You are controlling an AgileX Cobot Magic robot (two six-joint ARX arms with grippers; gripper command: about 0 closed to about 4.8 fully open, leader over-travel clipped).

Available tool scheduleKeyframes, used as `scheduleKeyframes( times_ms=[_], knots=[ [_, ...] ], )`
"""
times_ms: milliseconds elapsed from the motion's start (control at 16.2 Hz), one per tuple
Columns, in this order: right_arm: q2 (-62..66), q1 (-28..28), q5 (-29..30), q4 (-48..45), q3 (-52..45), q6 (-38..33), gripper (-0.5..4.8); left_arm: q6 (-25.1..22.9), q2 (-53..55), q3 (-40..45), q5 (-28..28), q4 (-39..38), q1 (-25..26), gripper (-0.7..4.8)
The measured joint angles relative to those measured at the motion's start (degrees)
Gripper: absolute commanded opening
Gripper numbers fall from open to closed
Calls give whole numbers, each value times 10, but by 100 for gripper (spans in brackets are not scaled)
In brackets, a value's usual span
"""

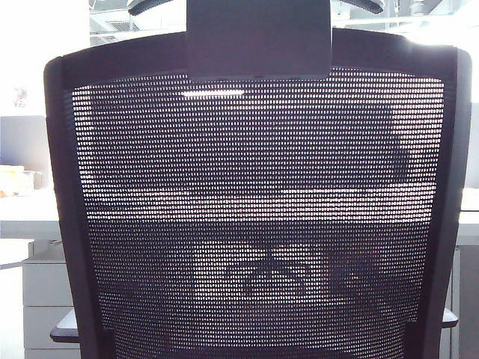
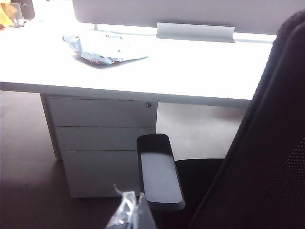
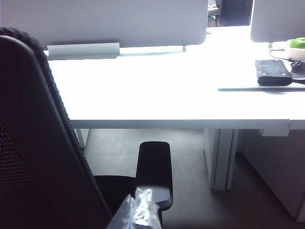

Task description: Push the black chair under the table.

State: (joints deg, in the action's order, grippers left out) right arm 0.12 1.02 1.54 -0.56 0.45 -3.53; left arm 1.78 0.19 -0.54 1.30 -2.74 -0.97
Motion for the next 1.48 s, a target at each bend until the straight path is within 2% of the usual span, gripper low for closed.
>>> scheduleKeyframes(
  times_ms=[555,616,678,740,986,1110,1295,1356,1480],
  knots=[
    [0,0,0,0,0,0,-1,3,0,0,0,-1,0,-5],
    [0,0,0,0,0,0,-1,19,0,0,2,-1,0,-5],
    [0,0,0,-4,0,0,-2,63,0,0,16,4,0,-6],
    [0,0,0,-25,0,0,-2,78,0,0,34,17,0,-6],
    [0,1,-25,-99,46,-96,-2,100,0,-46,52,98,-1,-6],
    [3,1,-28,-99,105,-112,-2,143,2,-113,51,120,-1,-6],
    [31,0,-28,-109,183,-113,-2,150,70,-254,99,151,-1,-6],
    [61,0,-12,-107,212,-113,-2,148,108,-299,113,157,-1,-6],
    [143,0,63,-106,286,-128,-3,148,200,-382,188,131,-1,-6]
  ],
)
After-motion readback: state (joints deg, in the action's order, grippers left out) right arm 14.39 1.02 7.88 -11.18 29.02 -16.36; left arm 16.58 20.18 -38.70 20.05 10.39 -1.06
